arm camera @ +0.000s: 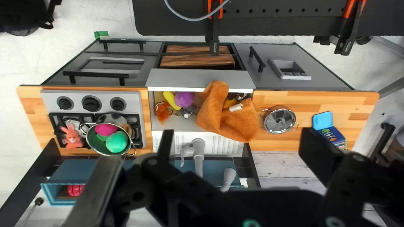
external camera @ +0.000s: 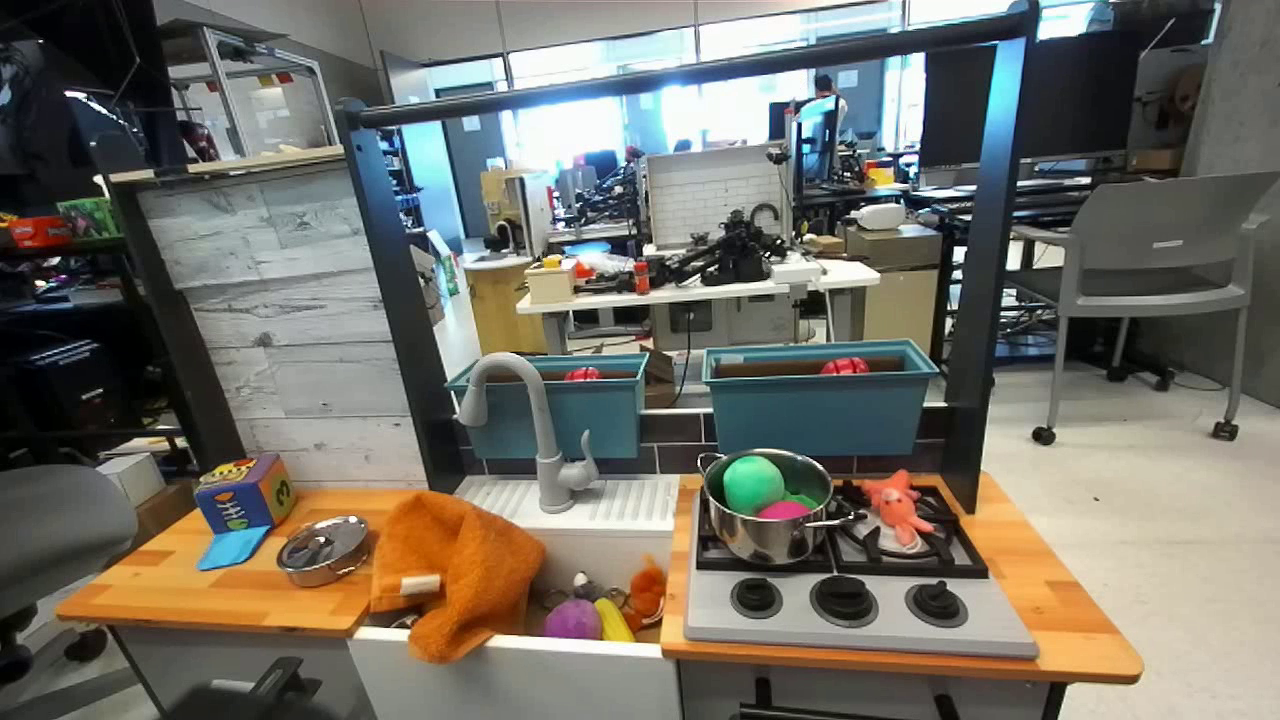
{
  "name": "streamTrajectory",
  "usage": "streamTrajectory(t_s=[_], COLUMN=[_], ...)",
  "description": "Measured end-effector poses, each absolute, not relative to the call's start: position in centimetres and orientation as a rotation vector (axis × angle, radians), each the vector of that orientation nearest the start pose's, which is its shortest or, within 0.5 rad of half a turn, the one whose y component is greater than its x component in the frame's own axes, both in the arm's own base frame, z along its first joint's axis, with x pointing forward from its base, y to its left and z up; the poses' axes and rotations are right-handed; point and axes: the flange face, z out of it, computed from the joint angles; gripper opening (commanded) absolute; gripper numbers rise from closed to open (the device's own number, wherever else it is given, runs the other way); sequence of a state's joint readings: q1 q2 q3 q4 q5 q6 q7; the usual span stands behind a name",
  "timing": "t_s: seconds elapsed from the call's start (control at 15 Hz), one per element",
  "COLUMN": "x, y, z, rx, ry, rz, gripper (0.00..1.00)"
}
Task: Hang the towel on the black rod
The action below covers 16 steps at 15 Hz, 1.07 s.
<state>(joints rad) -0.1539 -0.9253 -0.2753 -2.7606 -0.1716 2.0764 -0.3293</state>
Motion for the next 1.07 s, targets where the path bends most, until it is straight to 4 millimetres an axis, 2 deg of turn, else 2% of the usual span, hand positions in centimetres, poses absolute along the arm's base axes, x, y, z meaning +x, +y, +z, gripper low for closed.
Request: streamTrajectory(t_s=[0.33, 0.47, 0.67, 1.07], x=[27.5, 28.2, 31.9, 39.6], y=[-13.4, -13.2, -12.1, -9.9], z=[47.5, 46.9, 44.3, 36.3], rx=[-3.136, -3.137, -3.129, -3.122], ry=[-0.078, -0.096, -0.155, -0.243], rz=[-0.368, -0.354, -0.389, -0.317], gripper=[1.00, 1.00, 1.00, 1.00])
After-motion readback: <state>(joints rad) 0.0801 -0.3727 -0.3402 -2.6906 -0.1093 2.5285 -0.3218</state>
